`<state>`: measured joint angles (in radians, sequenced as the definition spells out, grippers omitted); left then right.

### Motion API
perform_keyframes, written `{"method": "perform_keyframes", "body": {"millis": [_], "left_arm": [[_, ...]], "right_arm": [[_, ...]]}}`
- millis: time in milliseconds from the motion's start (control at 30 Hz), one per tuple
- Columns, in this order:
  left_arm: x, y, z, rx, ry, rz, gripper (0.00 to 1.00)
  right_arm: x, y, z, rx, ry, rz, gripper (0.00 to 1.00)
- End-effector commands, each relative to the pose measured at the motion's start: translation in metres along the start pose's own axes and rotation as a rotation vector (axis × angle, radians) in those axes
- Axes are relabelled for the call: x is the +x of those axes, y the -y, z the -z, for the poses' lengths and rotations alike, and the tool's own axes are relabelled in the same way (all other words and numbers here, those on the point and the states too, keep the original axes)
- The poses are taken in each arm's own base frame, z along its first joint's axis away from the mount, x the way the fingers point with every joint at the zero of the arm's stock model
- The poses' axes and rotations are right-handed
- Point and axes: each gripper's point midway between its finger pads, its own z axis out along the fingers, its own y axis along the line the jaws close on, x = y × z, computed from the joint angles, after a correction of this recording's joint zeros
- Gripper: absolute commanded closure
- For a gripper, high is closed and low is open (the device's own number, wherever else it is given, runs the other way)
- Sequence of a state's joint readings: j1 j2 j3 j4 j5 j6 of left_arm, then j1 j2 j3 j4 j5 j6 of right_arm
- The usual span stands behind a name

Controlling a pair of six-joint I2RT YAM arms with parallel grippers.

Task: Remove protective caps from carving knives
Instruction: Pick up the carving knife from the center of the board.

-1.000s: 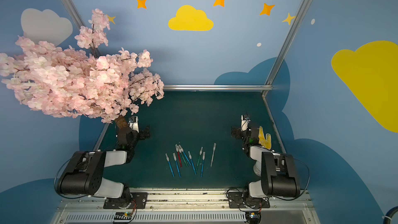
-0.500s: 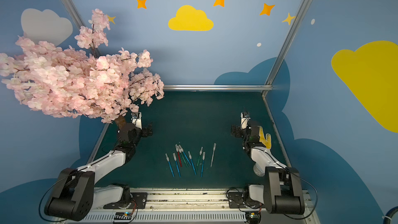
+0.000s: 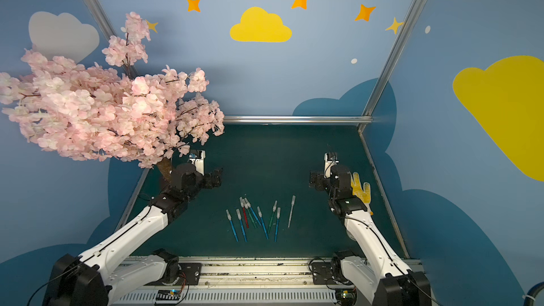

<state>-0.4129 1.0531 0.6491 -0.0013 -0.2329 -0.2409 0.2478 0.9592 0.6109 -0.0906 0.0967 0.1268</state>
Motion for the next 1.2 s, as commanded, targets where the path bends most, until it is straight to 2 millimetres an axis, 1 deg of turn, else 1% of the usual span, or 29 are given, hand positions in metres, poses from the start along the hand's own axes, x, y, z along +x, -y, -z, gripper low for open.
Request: {"method": "perform_keyframes", "body": {"millis": [0, 33, 100, 167, 233, 300, 400, 500, 600, 733, 833, 900, 1067, 1167], "left_arm": [[0.015, 0.013, 0.016, 0.028, -0.095, 0.054, 0.0], [0.02, 0.019, 0.019, 0.049, -0.119, 0.066, 0.0], [0.029, 0.027, 0.026, 0.071, -0.167, 0.1, 0.0], [0.04, 0.035, 0.032, 0.086, -0.224, 0.134, 0.0], [0.054, 0.04, 0.039, 0.093, -0.285, 0.184, 0.0], [0.067, 0.044, 0.044, 0.088, -0.333, 0.236, 0.01], [0.09, 0.042, 0.052, 0.04, -0.415, 0.307, 0.01], [0.114, 0.04, 0.059, -0.002, -0.511, 0.375, 0.05], [0.135, 0.042, 0.064, -0.027, -0.599, 0.419, 0.07], [0.146, 0.044, 0.069, -0.048, -0.656, 0.451, 0.07], [0.155, 0.049, 0.072, -0.042, -0.712, 0.494, 0.12], [0.164, 0.054, 0.074, -0.041, -0.76, 0.521, 0.17], [0.175, 0.056, 0.075, -0.066, -0.813, 0.556, 0.3], [0.181, 0.058, 0.075, -0.081, -0.844, 0.571, 0.32]], "right_arm": [[0.004, -0.003, 0.018, 0.023, -0.055, -0.085, 0.02], [0.009, -0.004, 0.021, 0.032, -0.075, -0.102, 0.01], [0.005, -0.005, 0.029, 0.052, -0.088, -0.125, 0.01], [0.012, -0.004, 0.033, 0.082, -0.13, -0.151, 0.01], [0.02, -0.015, 0.034, 0.034, -0.179, -0.149, 0.01], [0.028, -0.022, 0.034, 0.016, -0.219, -0.152, 0.01], [0.04, -0.033, 0.035, -0.006, -0.276, -0.133, 0.02], [0.051, -0.045, 0.037, -0.036, -0.323, -0.101, 0.02], [0.061, -0.058, 0.04, -0.085, -0.363, -0.072, 0.01], [0.069, -0.068, 0.046, -0.124, -0.404, -0.066, 0.02], [0.072, -0.073, 0.049, -0.148, -0.415, -0.066, 0.02], [0.073, -0.074, 0.05, -0.145, -0.42, -0.071, 0.02], [0.078, -0.074, 0.05, -0.136, -0.434, -0.069, 0.02], [0.079, -0.078, 0.05, -0.146, -0.443, -0.056, 0.02]]}}
